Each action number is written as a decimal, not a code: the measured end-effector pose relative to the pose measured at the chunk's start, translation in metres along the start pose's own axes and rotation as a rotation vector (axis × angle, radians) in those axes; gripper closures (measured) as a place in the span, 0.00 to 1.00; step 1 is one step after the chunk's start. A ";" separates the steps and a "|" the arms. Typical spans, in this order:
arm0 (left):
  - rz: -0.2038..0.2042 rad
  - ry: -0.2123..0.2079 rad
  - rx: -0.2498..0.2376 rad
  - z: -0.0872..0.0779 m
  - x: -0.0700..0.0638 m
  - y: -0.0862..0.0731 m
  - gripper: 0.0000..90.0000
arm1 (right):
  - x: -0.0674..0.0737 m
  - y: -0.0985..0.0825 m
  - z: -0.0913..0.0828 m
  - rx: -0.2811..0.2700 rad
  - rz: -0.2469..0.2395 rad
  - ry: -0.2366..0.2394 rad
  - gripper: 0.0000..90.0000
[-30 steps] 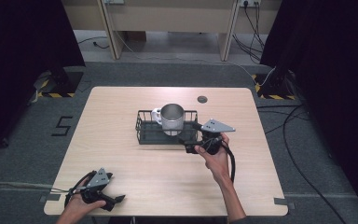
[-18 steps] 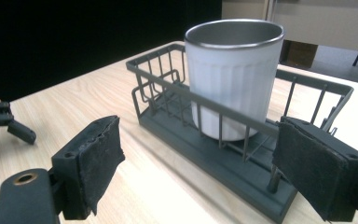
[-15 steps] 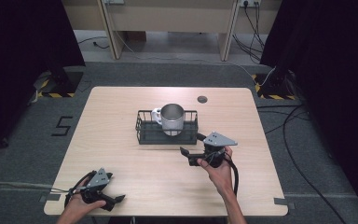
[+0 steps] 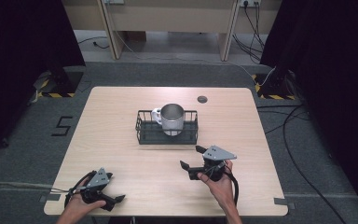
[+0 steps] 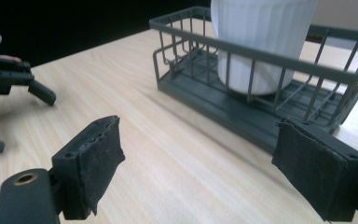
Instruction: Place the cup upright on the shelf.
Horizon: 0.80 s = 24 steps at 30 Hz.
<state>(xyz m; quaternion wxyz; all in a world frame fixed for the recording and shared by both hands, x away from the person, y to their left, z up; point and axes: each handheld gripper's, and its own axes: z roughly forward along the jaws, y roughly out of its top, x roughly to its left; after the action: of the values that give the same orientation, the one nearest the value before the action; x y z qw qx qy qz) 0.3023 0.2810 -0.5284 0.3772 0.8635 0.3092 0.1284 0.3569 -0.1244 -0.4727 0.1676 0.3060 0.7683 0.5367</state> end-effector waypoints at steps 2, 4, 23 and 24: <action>0.000 0.000 0.000 0.000 0.000 0.000 0.00 | 0.001 -0.004 -0.002 0.009 -0.001 -0.001 0.17; 0.000 0.000 0.000 0.000 0.000 0.000 0.00 | 0.002 -0.007 -0.004 0.015 -0.002 0.000 0.17; 0.000 0.000 0.000 0.000 0.000 0.000 0.00 | 0.011 -0.033 -0.025 0.050 0.020 0.001 0.17; 0.000 0.000 0.000 0.000 0.000 0.000 0.00 | 0.011 -0.035 -0.026 0.057 0.022 0.002 0.17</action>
<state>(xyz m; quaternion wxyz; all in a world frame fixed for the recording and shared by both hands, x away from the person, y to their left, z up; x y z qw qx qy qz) 0.3023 0.2810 -0.5285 0.3773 0.8634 0.3093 0.1285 0.3229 -0.1443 -0.4948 0.1523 0.3185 0.7799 0.5169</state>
